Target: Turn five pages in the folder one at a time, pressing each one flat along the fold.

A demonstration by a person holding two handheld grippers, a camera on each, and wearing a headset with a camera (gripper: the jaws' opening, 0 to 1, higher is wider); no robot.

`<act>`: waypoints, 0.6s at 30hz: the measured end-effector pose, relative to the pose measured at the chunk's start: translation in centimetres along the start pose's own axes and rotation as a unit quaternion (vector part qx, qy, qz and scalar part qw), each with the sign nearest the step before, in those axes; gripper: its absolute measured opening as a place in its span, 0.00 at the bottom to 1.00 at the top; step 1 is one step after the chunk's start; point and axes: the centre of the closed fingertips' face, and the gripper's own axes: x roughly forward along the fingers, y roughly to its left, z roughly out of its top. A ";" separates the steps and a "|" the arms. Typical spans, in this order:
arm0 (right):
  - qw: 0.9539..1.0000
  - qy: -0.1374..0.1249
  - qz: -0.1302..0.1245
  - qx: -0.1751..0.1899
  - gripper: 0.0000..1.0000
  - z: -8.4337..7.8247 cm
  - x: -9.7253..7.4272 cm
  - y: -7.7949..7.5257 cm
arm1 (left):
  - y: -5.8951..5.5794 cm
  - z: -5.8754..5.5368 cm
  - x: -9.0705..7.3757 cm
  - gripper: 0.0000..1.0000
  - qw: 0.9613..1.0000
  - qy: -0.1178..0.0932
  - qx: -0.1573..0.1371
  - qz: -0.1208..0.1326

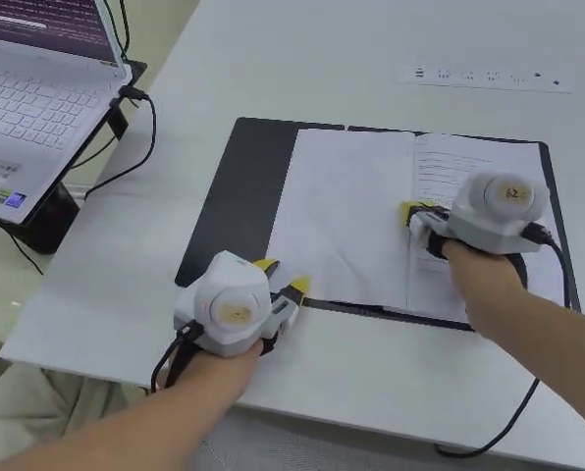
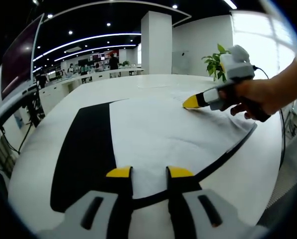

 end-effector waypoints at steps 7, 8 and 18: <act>1.000 -0.003 -0.003 0.008 0.00 0.5 0.3 -0.1 | 0.0 -0.1 0.1 0.25 1.000 -0.002 -0.002 0.001; 1.000 -0.004 -0.002 0.008 0.00 0.6 0.4 -0.1 | 0.0 -0.1 0.1 0.25 1.000 -0.003 -0.002 0.002; 1.000 -0.010 -0.003 0.005 0.00 1.6 1.6 -0.7 | -0.1 -0.1 0.1 0.25 1.000 -0.005 -0.001 0.002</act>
